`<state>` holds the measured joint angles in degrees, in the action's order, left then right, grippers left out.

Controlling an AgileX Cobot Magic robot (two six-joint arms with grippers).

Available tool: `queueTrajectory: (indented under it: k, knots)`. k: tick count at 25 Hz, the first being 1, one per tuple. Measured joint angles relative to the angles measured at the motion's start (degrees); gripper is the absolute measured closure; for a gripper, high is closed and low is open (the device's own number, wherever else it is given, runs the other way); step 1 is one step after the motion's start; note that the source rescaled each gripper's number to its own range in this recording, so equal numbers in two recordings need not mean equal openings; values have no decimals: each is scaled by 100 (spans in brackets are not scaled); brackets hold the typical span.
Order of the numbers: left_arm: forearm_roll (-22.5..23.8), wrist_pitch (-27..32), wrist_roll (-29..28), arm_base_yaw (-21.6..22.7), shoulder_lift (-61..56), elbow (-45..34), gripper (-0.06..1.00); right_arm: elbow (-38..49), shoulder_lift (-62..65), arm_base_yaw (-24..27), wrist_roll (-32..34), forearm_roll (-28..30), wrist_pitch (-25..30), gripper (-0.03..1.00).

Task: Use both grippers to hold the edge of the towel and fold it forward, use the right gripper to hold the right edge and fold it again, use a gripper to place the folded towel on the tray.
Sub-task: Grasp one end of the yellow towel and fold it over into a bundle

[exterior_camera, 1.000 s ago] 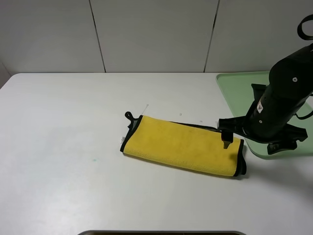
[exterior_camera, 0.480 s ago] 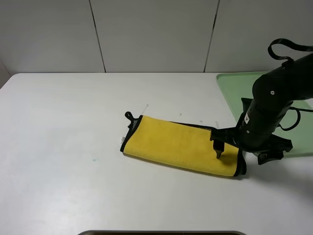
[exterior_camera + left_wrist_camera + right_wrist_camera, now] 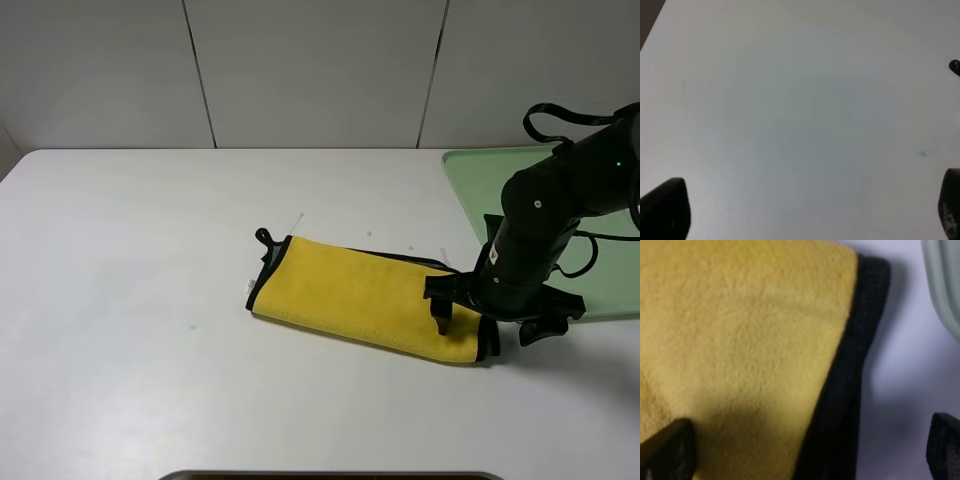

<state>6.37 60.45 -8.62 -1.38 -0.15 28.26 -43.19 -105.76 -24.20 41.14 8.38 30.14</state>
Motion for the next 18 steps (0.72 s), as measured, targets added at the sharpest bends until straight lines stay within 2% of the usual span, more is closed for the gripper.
queueTrajectory:
  k: [2,4,11,15,18]
  knots:
    - [0,0,0,0,0,0,-6,0,0,0,-58,-7,-27,-1]
    - [0,0,0,0,0,0,-6,0,-13,0,-107,-57,-89,9]
    - [0,0,0,0,0,0,-6,-13,-48,0,-141,-174,-339,65]
    - [0,0,0,0,0,0,-6,-13,-48,0,-141,-149,-339,83]
    - [0,0,0,0,0,0,-6,-13,-48,0,-141,-137,-339,90]
